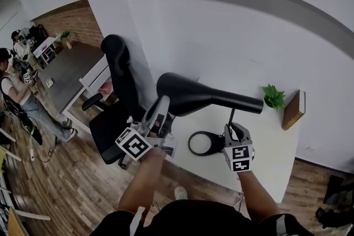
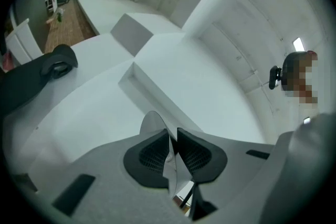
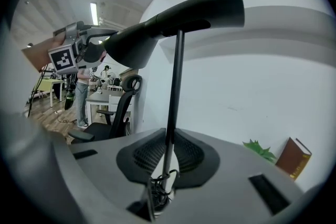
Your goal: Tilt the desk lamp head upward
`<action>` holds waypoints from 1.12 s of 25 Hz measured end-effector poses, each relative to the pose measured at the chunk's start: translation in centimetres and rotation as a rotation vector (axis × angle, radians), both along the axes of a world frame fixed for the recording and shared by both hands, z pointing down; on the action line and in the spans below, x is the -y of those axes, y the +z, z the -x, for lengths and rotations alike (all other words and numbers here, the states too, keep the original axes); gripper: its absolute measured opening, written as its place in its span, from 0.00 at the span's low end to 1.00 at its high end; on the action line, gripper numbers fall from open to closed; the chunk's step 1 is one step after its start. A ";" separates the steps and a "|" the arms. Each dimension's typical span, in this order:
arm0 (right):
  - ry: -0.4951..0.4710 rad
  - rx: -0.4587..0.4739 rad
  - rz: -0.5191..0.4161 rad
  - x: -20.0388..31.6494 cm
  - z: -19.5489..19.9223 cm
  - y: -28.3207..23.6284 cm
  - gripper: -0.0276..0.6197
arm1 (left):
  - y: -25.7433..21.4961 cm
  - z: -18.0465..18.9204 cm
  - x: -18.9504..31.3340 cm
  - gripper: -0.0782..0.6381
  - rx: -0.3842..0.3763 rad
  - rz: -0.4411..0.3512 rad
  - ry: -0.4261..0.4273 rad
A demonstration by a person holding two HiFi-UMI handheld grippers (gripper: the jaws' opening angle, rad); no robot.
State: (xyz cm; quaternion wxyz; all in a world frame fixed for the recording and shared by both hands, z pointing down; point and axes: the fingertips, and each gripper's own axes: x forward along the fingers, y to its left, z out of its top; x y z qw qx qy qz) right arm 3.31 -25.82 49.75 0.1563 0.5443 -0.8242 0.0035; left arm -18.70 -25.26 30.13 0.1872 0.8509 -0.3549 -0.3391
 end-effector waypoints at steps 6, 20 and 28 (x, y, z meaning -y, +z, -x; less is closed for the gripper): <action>0.021 -0.011 0.000 0.0 -0.1 0.1 0.11 | -2.1 -0.5 -0.1 0.17 0.066 -0.056 -0.036; 0.033 -0.028 -0.001 0.1 -0.1 0.0 0.11 | -7.9 -2.9 -0.6 0.17 0.215 -0.178 -0.106; 0.076 -0.021 0.009 0.0 -0.1 0.0 0.11 | -10.6 -4.8 -1.3 0.17 0.338 -0.222 -0.108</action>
